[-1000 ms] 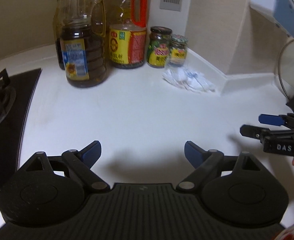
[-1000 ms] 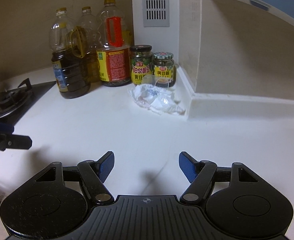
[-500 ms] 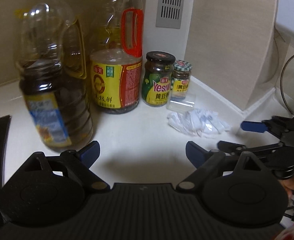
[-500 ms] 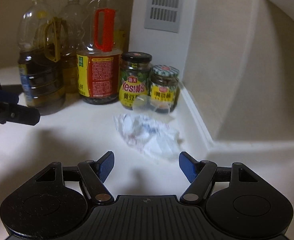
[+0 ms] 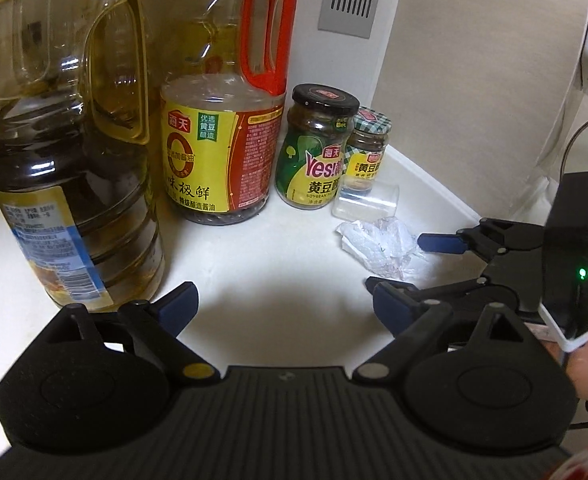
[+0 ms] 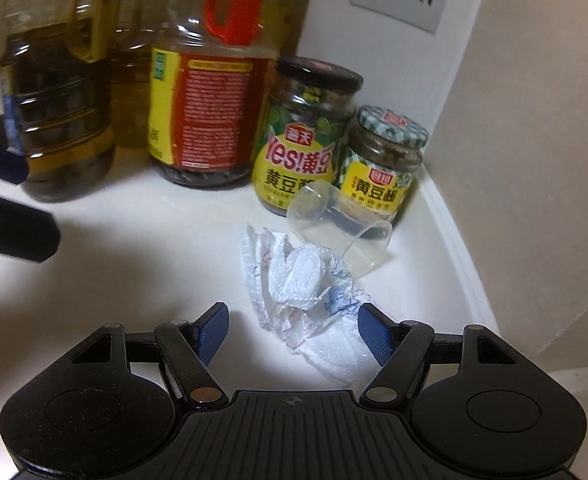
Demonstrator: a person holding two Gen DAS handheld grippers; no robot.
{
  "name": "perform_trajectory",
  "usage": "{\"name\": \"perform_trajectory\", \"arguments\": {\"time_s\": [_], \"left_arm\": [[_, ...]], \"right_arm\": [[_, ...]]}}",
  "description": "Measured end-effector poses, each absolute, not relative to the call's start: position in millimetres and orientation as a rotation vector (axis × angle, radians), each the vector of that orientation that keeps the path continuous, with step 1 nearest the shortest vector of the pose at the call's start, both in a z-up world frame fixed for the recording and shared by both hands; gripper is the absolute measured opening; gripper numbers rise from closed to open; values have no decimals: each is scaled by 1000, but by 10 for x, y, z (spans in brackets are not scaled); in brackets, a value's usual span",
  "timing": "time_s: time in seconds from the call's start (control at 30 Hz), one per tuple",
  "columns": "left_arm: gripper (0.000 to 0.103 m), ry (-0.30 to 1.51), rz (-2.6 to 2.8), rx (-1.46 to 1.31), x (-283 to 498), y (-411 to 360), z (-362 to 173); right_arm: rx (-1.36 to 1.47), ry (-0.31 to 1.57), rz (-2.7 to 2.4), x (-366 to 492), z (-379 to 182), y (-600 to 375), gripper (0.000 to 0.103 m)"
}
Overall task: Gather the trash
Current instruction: 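Grasp the crumpled white tissue with the right tool while the left tool approaches the clear cup, then grasp the clear plastic cup with the left tool while the right tool holds the tissue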
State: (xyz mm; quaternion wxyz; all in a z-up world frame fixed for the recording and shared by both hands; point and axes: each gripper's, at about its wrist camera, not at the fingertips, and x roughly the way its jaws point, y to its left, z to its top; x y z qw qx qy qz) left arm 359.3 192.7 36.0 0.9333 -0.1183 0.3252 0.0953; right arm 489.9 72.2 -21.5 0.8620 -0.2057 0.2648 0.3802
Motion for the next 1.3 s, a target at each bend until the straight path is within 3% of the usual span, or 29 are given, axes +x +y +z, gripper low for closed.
{"name": "perform_trajectory", "arguments": {"time_s": [0.07,0.27,0.37,0.87,1.3], "left_arm": [[93,665,197,-244,3612,1940,356],[93,668,192,-234,3678,1943,338],[93,672,177,-219,3764,1883,318],[95,607,28,-74,4642,1294,85],[89,614,-7,-41,5094,1359,-159]], "right_arm": [[-402,570,792,4949,-226,722,70],[-388,565,752,5000,-191,644,23],[-389,569,750,4941,-141,524,15],[-278,640,587,4441,46,-445,14],[-180,661,343,4562,-41,-1118,14]]}}
